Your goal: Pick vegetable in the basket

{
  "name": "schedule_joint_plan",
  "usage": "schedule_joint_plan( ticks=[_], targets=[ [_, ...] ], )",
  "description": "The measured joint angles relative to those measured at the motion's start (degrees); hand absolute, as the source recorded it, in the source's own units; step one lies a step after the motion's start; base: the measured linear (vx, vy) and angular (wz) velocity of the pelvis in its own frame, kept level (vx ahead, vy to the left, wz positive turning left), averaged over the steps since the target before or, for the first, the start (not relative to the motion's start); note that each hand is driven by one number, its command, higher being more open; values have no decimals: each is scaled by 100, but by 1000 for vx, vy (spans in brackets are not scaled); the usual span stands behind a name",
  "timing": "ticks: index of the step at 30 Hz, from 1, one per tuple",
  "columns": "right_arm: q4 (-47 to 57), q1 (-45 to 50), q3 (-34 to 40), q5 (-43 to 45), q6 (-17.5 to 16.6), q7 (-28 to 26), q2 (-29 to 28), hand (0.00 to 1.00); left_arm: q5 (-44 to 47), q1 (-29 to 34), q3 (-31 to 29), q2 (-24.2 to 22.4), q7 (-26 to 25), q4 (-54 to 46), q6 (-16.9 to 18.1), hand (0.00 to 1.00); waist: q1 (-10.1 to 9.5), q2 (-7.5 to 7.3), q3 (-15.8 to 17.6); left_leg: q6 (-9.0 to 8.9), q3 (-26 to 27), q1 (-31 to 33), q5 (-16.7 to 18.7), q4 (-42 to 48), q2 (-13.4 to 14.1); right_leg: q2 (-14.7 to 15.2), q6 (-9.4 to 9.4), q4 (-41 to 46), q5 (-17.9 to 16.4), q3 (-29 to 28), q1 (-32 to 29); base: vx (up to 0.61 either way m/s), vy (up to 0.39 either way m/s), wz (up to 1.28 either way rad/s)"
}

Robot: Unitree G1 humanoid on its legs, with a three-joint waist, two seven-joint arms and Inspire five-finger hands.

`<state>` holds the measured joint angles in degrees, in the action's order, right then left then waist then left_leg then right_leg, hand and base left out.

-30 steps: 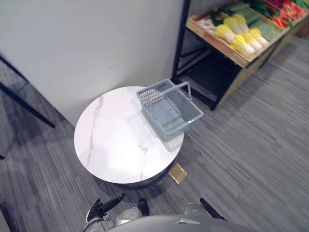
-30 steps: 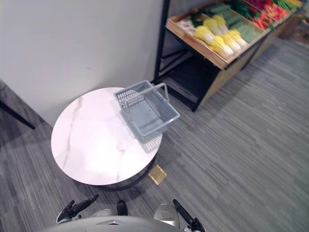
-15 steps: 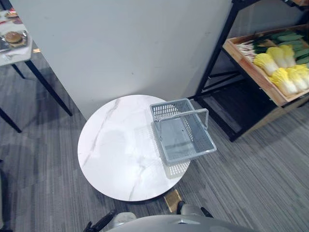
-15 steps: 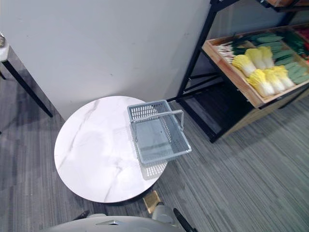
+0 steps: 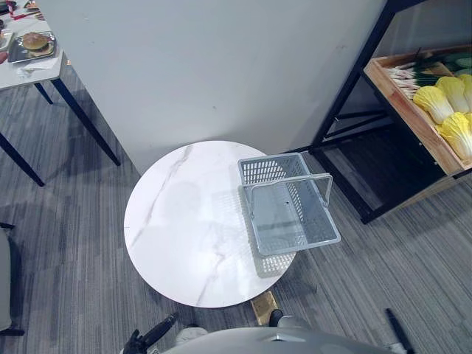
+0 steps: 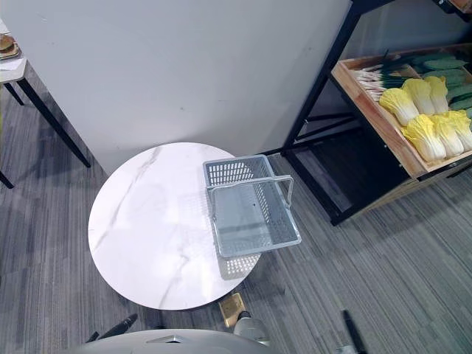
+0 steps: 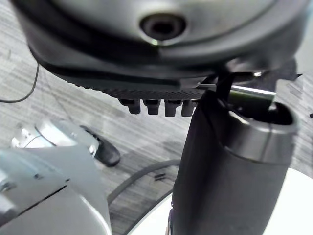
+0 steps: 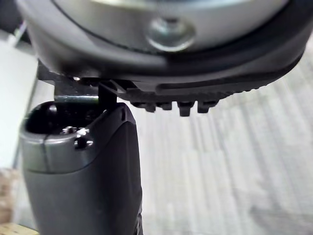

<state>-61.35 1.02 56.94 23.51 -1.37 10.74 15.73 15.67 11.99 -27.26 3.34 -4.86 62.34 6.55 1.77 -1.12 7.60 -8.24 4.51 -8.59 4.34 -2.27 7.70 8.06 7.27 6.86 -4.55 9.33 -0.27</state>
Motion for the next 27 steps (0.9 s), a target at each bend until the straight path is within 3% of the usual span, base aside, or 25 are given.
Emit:
schedule_joint_plan(
  ticks=[3, 4, 7, 10, 14, 20, 22, 27],
  targets=[
    [1166, -227, -55, -18, -5, 415, 226, 100, 4, 42, 46, 27, -20, -1, 13, 100, 74, 49, -9, 12, 59, 12, 28, 0, -8, -6, 3, 15, 2, -87, -78, 22, 17, -14],
    [1934, -465, -192, -72, -42, 809, 467, 100, 4, 84, 173, 27, -29, -11, 29, 100, 150, 110, -35, 8, 72, 12, 58, 6, -9, -7, 0, 15, 1, -99, -89, 49, 19, -8],
    [2930, -857, -592, -463, -140, 1276, 826, 100, 2, 104, 251, -2, -57, -145, 52, 100, 159, 161, -38, 15, 104, 21, 80, 16, -2, -21, -1, 17, 0, -132, -119, 32, 10, -7],
    [3562, -1144, -1222, -1138, -222, 1366, 1228, 100, -13, 113, 426, 2, -66, -241, 55, 100, 154, 146, -29, 23, 105, 26, 97, 17, -5, -16, -1, 17, 0, -133, -121, 11, 3, 0],
    [4010, -1465, -2461, -1647, -483, 978, 1735, 100, -54, 118, 505, 3, -16, -341, 69, 100, 142, 65, 19, 26, 101, 28, 103, 25, -9, -10, 0, 17, 0, -129, -119, 0, 0, 0],
    [4783, -1596, -4553, -2326, -696, -9, 2045, 100, -58, 153, 783, -2, 149, -354, 68, 100, 11, 13, 45, 35, 70, 119, 205, 202, -12, 8, 2, 4, 2, -122, -116, 5, 4, 2],
    [5000, -1650, -5563, -2570, -698, -449, 2307, 100, -61, 197, 852, -10, 181, -355, 72, 100, -18, 11, 46, 38, 40, 130, 210, 211, -17, 20, 11, 0, 7, -120, -113, 19, 16, 8],
    [5594, -1861, -6795, -2774, -840, -1319, 2643, 100, -60, 233, 884, -12, 276, -334, 72, 100, -66, -34, 64, 53, 21, 128, 219, 204, -24, 15, 36, -84, 44, -153, -63, 5, 6, 2]
  ],
)
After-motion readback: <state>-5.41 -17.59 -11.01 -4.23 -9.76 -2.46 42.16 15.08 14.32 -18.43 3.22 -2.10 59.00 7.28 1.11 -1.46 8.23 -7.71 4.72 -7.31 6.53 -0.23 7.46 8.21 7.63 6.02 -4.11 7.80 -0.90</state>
